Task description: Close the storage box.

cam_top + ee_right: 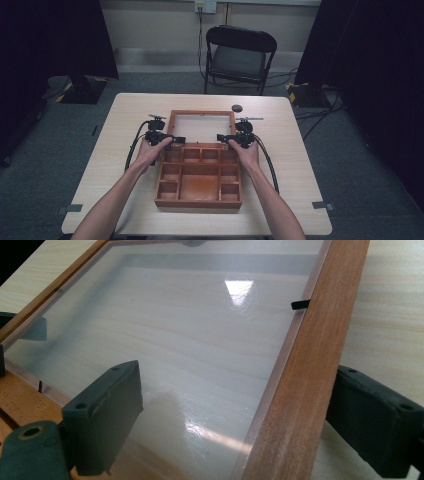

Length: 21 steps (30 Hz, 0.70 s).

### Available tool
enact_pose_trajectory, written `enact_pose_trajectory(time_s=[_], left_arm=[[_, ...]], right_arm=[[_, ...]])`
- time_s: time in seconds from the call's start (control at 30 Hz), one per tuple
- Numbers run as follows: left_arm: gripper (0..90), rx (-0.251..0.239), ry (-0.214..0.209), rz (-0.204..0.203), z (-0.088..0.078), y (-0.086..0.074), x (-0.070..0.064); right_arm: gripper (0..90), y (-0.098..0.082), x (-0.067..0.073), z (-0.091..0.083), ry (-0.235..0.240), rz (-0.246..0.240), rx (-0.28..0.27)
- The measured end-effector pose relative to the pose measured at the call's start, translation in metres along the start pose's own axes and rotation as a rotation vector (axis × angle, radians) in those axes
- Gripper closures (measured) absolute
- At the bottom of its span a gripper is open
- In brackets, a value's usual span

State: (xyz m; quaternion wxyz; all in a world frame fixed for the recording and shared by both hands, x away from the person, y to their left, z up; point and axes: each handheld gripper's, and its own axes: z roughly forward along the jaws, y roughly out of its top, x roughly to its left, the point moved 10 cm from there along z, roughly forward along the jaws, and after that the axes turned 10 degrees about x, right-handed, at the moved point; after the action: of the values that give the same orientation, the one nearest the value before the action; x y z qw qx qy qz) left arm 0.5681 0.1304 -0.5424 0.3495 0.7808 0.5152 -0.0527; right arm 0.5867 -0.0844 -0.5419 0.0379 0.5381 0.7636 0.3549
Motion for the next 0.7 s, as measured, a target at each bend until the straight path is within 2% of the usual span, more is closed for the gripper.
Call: enact_pose_trajectory(time_s=[0.1,0.33,0.43,0.5,0.7], left_arm=[[9.4,0.001,-0.009,-0.006,0.0,0.0,-0.002],[11.5,-0.024,0.036,0.04,-0.006,0.004,-0.002],[16.9,-0.037,0.045,0.038,-0.01,0.006,-0.002],[21.1,-0.036,0.062,0.054,-0.013,0.006,-0.001],[23.8,-0.054,0.05,0.059,-0.019,0.008,-0.003]], right_arm=[[10.6,0.001,0.0,-0.001,-0.005,-0.008,-0.006],[20.0,0.01,0.001,-0.01,-0.03,-0.032,-0.029],[23.8,0.014,0.001,-0.015,-0.045,-0.035,-0.047],[25.6,0.016,0.002,-0.018,-0.052,-0.031,-0.057],[27.5,0.018,0.003,-0.025,-0.021,-0.027,-0.088]])
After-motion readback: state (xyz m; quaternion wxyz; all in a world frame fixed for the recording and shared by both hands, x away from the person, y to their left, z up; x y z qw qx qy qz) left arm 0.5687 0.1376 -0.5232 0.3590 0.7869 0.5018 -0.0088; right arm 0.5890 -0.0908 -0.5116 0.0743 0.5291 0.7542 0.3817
